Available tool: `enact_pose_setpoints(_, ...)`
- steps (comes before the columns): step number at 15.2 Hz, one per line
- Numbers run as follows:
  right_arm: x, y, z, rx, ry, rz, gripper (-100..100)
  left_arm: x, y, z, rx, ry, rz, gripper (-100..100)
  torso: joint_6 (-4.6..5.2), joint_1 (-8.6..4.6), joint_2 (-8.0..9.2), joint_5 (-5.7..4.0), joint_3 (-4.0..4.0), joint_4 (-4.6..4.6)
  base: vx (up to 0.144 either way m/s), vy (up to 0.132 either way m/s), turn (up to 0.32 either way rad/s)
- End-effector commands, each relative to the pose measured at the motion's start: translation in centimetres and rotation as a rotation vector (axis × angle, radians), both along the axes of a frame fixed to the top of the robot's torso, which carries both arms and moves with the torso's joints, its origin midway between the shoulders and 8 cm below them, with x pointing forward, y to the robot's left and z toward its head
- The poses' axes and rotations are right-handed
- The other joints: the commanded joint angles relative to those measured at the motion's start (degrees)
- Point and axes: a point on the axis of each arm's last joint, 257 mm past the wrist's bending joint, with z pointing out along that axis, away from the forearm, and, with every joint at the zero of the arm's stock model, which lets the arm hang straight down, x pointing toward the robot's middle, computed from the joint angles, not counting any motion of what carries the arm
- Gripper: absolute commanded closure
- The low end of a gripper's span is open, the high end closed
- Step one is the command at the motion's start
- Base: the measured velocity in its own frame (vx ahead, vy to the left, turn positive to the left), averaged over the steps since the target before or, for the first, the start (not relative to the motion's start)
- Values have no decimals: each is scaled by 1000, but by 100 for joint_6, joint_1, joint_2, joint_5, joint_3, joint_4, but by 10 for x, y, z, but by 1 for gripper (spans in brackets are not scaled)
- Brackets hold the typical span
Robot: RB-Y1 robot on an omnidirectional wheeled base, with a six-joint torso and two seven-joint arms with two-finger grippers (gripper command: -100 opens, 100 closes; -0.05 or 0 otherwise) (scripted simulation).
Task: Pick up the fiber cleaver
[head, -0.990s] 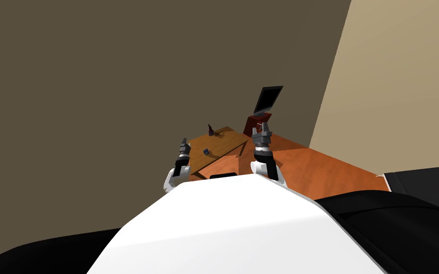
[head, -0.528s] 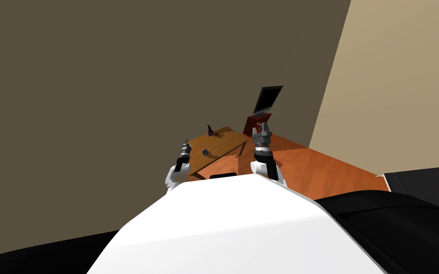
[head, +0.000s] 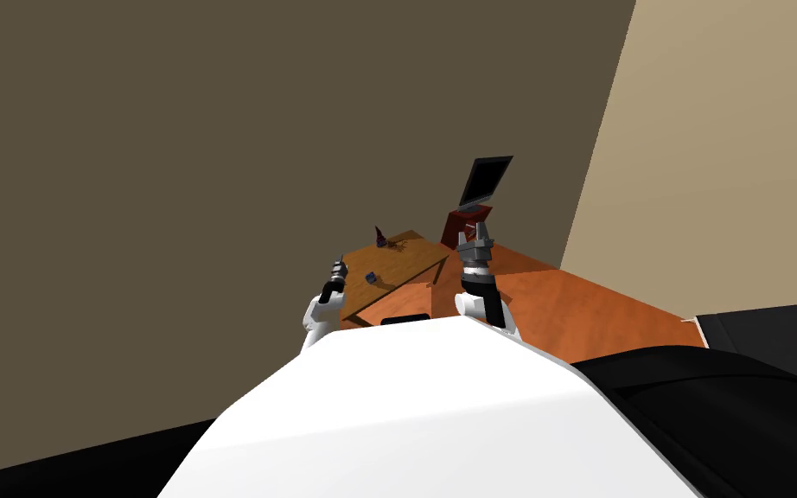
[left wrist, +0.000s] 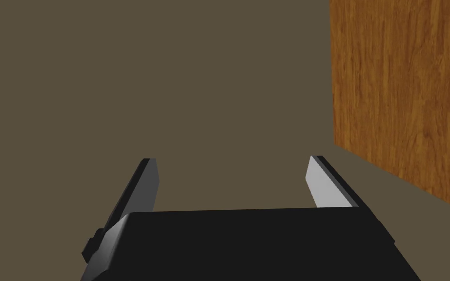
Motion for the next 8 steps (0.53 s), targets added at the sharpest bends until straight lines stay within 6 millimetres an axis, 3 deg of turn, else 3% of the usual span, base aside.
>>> enact_pose_setpoints(1, 0, 0, 0, 0, 0, 0, 0, 5, 9, -18, -12, 59, 20, -100, 0, 0, 0, 0, 0, 0, 16, -31, -6)
enact_pose_setpoints(6, 0, 0, 0, 0, 0, 0, 0, 20, 26, -42, -39, 159, 57, -100, 0, -2, -1, 0, -1, 0, 13, -31, -2)
enact_pose_setpoints(8, 0, 0, 0, 0, 0, 0, 0, 16, 29, -55, -44, 196, 68, -100, 0, -2, -1, 0, -1, -1, 13, -30, -4)
